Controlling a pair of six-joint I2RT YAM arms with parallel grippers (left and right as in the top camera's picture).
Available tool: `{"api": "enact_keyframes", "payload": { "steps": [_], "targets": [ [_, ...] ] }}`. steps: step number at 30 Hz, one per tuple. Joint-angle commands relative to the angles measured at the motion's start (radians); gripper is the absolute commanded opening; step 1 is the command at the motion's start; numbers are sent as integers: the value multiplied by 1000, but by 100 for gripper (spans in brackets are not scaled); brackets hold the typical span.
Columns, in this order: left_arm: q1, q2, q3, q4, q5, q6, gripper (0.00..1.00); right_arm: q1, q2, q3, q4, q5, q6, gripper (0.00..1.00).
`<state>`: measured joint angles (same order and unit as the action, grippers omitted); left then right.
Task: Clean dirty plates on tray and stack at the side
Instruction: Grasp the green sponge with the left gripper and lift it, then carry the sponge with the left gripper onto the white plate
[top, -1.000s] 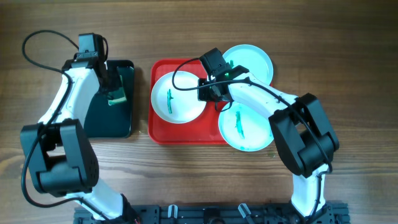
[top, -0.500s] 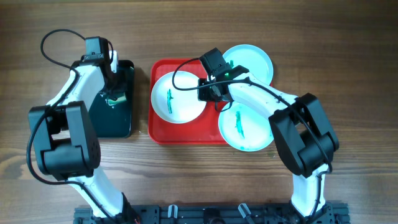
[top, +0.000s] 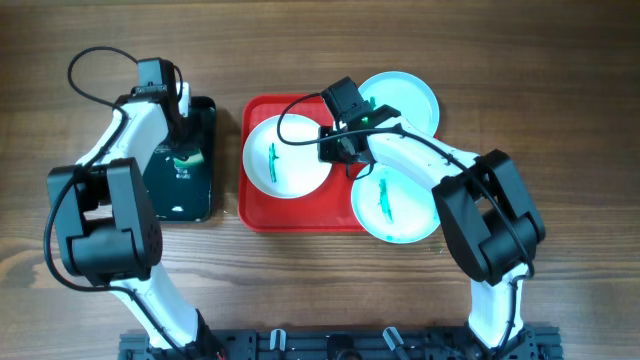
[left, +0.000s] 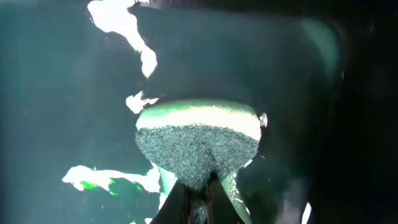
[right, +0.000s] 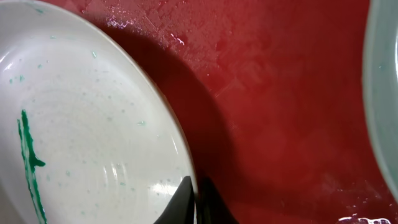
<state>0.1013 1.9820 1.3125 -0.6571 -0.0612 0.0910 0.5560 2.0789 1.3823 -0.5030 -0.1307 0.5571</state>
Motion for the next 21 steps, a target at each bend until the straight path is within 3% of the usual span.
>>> {"api": "enact_keyframes", "payload": {
  "steps": [1,9,14,18,21],
  "targets": [
    [2,-94,63,-89,20,2,4,3,36,12,-10,-5,11,5],
    [-2,-257,77,-197,161,3,4,0,37,12,-14,-60,-17,4],
    [-64,-264,72,-188,413,-23,4,0,36,12,-14,-89,-31,4],
    [-172,-214,28,-113,395,-58,4,0,36,12,-21,-88,-33,4],
    [-243,-155,12,-84,264,-182,4,0,37,12,-24,-88,-34,4]
  ]
}}
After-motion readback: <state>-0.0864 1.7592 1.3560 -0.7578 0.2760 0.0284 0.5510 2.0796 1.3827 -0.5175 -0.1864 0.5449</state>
